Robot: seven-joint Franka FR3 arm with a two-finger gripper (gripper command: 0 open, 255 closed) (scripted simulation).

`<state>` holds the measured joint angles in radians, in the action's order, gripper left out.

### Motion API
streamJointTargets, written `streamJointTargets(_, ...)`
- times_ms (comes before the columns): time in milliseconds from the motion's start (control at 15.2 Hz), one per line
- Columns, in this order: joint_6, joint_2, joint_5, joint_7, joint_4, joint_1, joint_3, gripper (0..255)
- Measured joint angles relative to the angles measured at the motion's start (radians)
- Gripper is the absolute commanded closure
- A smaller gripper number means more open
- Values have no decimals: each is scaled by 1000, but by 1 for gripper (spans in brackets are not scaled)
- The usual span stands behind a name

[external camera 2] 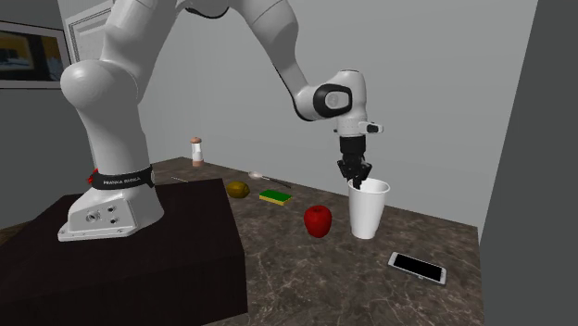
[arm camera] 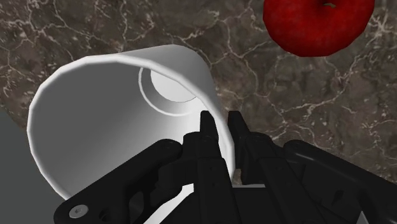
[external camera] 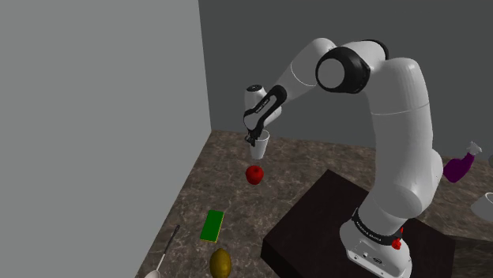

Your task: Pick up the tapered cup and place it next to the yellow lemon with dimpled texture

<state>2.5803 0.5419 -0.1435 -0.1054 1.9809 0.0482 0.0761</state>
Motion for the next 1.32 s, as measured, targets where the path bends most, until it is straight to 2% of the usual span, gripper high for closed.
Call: streamJointTargets(1320, -209, -199, 12, -29, -11, 0, -6, 255)
